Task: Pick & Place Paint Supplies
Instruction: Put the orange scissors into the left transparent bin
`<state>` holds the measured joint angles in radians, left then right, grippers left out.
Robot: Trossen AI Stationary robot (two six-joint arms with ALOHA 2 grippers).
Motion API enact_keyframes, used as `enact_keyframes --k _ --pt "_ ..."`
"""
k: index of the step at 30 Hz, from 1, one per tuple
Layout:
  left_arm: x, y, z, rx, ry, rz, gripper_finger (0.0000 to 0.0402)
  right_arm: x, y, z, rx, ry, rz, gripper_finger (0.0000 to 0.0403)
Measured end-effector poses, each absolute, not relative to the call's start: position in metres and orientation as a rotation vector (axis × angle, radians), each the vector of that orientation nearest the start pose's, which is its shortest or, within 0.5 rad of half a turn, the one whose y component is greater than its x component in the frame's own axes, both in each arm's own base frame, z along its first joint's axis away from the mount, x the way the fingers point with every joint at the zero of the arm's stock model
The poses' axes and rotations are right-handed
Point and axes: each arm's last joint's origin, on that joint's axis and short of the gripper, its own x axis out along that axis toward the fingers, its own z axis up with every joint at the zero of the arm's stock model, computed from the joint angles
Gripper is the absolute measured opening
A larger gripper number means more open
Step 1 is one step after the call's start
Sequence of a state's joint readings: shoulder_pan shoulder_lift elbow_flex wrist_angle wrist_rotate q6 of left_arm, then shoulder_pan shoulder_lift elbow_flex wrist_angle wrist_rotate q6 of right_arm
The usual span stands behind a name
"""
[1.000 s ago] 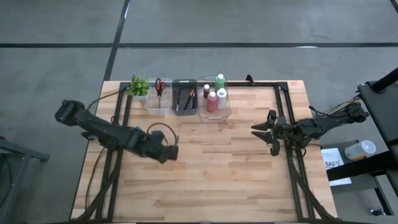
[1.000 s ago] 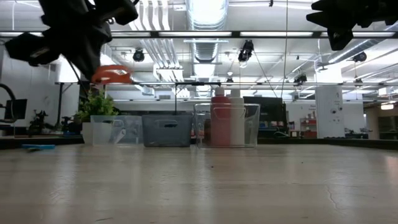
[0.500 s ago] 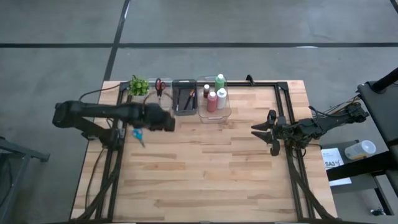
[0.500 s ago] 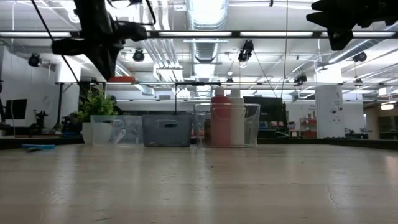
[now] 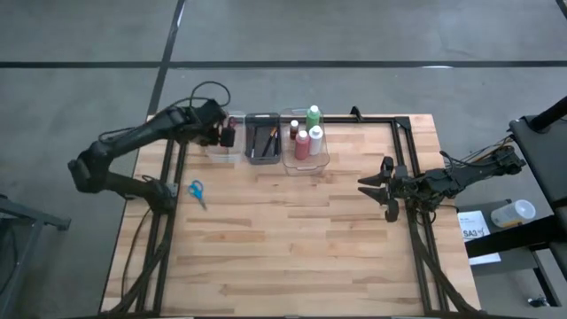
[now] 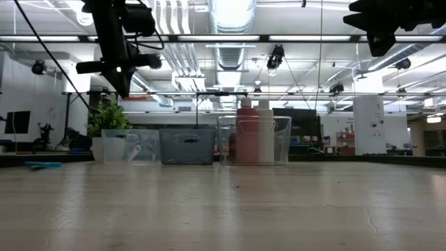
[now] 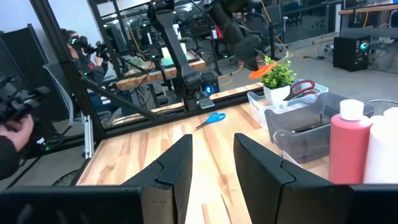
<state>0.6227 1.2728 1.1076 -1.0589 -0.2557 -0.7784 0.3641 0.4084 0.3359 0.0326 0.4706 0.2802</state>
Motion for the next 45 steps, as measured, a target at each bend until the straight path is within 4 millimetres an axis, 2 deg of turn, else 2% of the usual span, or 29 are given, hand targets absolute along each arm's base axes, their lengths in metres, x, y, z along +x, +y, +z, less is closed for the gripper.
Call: enact_keyframes --k 10,27,36,45 --pt "0.181 0.162 0.283 -0.825 0.796 1.246 0.0016 0.117 0.03 0.247 0.264 0.021 -0.111 0.0116" --pt "0.21 0.19 0.219 -0.853 1.05 1.324 0.0016 0.117 0.03 0.247 0.264 0.021 -0.111 0.0116" --pt "0.212 0.194 0.21 -0.875 1.075 1.327 0.0018 0.117 0.03 0.247 0.264 0.021 -0.111 0.0116" --pt "0.211 0.195 0.21 -0.891 1.063 1.341 0.0077 0.117 0.03 0.247 0.264 0.021 -0.111 0.0116"
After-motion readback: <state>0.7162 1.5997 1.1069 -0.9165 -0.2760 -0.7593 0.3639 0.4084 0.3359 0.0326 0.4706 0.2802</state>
